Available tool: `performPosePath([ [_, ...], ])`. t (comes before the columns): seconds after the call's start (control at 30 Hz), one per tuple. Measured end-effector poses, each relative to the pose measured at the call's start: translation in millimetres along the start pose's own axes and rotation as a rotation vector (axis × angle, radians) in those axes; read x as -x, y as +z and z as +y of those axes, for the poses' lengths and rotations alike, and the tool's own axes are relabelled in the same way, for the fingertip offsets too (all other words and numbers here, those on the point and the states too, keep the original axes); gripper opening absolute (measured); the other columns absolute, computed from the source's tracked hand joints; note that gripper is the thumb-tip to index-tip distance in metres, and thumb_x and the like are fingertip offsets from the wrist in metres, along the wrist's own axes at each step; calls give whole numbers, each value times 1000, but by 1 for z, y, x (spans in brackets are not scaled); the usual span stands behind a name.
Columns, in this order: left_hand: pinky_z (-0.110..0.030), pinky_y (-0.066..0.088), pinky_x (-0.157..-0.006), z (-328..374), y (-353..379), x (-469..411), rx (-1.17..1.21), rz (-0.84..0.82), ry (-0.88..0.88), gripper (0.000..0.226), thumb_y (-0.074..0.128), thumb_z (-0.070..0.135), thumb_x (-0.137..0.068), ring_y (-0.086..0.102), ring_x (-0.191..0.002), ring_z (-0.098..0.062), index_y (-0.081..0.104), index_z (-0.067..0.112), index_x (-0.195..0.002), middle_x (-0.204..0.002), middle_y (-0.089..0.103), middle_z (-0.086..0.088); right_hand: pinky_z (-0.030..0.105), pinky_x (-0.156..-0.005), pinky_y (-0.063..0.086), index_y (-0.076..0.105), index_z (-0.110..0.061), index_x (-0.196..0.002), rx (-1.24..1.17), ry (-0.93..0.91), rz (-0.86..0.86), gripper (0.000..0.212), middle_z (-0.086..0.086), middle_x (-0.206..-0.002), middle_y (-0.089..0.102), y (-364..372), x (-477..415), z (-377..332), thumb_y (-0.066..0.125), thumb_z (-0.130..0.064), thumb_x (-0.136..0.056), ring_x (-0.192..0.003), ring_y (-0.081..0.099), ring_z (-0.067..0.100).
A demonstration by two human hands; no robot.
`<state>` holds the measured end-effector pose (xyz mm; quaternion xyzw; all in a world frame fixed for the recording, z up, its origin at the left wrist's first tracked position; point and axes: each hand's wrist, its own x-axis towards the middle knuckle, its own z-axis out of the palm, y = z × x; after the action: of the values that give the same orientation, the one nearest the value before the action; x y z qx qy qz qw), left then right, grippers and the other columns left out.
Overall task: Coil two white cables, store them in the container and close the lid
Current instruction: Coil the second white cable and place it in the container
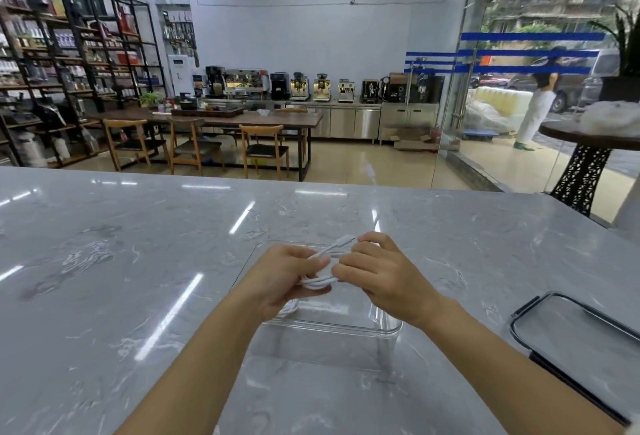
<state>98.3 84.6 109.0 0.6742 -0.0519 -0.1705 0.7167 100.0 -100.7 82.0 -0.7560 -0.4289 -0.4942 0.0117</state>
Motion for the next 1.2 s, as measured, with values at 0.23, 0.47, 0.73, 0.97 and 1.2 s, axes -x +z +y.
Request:
performPosePath([
  [0.23, -40, 57, -52, -15, 5, -4, -681, 305, 322, 15, 53, 19, -91, 57, -41, -19, 59, 8, -83, -61, 52, -1, 35, -101, 37, 65, -17, -93, -46, 94, -177, 17, 0, -90, 71, 7, 22, -6, 49, -19, -94, -85, 65, 15],
  [0.47, -30, 52, -43, -23, 16, -4, -556, 445, 427, 18, 49, 18, -93, 59, -43, -20, 61, 7, -86, -66, 56, -6, 29, -114, 9, 53, -20, -123, -270, 490, -220, 45, 8, -138, 47, 1, 18, -17, 42, -48, -91, -136, 28, 14],
  [0.73, -35, 36, -63, -34, 23, -13, -911, 514, 562, 28, 36, 22, -98, 57, -76, -32, 56, 4, -91, -79, 59, -12, 19, -109, 21, 29, -22, -141, -651, 914, -436, 53, -10, -150, 28, -1, -2, -33, 48, -28, -93, -137, 25, 5],
  [0.97, -40, 41, -74, -46, 23, -18, -1299, 599, 673, 22, 40, 15, -85, 64, -86, -35, 58, 11, -75, -89, 65, -11, 25, -83, 47, 58, -11, -113, -494, 1077, -299, 30, 4, -108, 63, 9, -13, -33, 60, -4, -84, -92, 56, 17],
  [1.2, -35, 42, -79, -45, 29, -14, -985, 308, 518, 10, 32, 12, -97, 53, -73, -23, 42, 11, -97, -75, 55, -3, 24, -67, 42, 57, -11, -98, -442, 1039, -298, 21, -2, -86, 54, 9, -9, -26, 54, 2, -82, -76, 51, 17],
])
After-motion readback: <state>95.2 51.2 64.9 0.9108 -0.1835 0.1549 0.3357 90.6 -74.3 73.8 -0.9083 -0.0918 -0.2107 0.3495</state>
